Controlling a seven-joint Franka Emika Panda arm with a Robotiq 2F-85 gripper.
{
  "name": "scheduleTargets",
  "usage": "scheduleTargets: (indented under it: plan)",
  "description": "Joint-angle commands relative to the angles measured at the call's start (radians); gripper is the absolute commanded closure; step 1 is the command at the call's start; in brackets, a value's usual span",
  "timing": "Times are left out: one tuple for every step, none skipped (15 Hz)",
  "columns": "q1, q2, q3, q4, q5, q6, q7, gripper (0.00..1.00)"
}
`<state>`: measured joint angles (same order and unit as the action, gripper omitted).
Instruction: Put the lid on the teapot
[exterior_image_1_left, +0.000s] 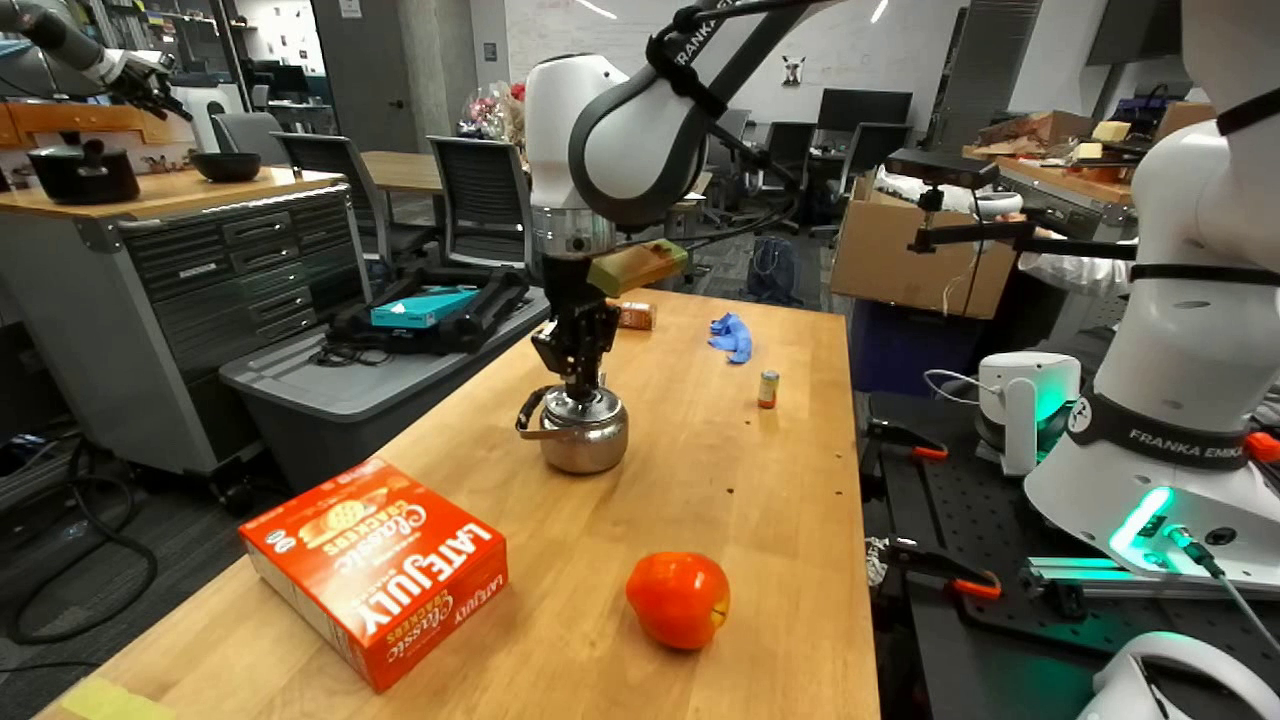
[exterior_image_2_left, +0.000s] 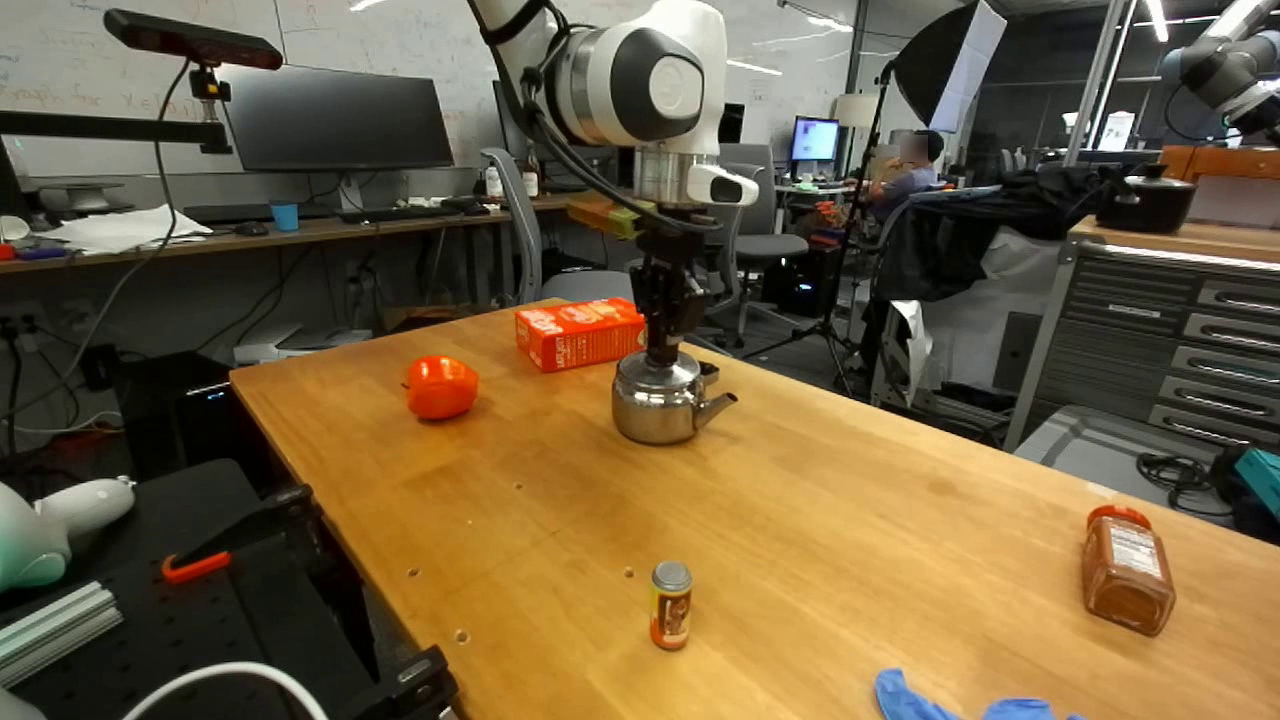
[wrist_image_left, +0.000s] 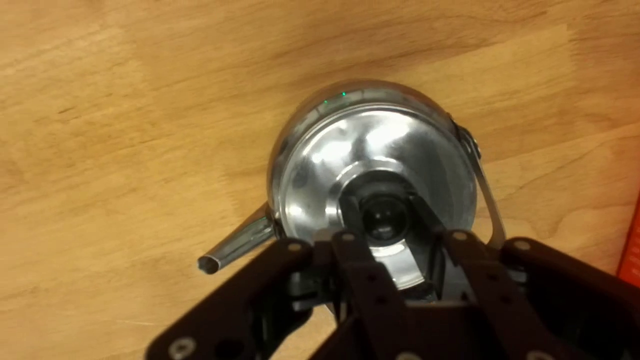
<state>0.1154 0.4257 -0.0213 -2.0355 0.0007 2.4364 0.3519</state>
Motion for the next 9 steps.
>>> scheduleTargets:
  plan:
    - [0.047, 0.012, -0.041, 0.019, -0.085, -0.067, 0.082, 0.93]
    - [0.051, 0.014, -0.044, 0.018, -0.099, -0.077, 0.092, 0.93]
    - [0.054, 0.016, -0.045, 0.019, -0.11, -0.087, 0.101, 0.93]
    - [0.056, 0.019, -0.045, 0.023, -0.119, -0.099, 0.107, 0.93]
    - [0.058, 0.02, -0.045, 0.025, -0.127, -0.109, 0.111, 0.93]
    - [0.058, 0.02, -0.044, 0.026, -0.134, -0.118, 0.113, 0.86]
    - [0.056, 0.016, -0.04, 0.025, -0.132, -0.126, 0.108, 0.47]
    - [0.055, 0.009, -0.038, 0.023, -0.133, -0.134, 0.105, 0.45]
    - [0.051, -0.001, -0.032, 0.02, -0.129, -0.145, 0.092, 0.39]
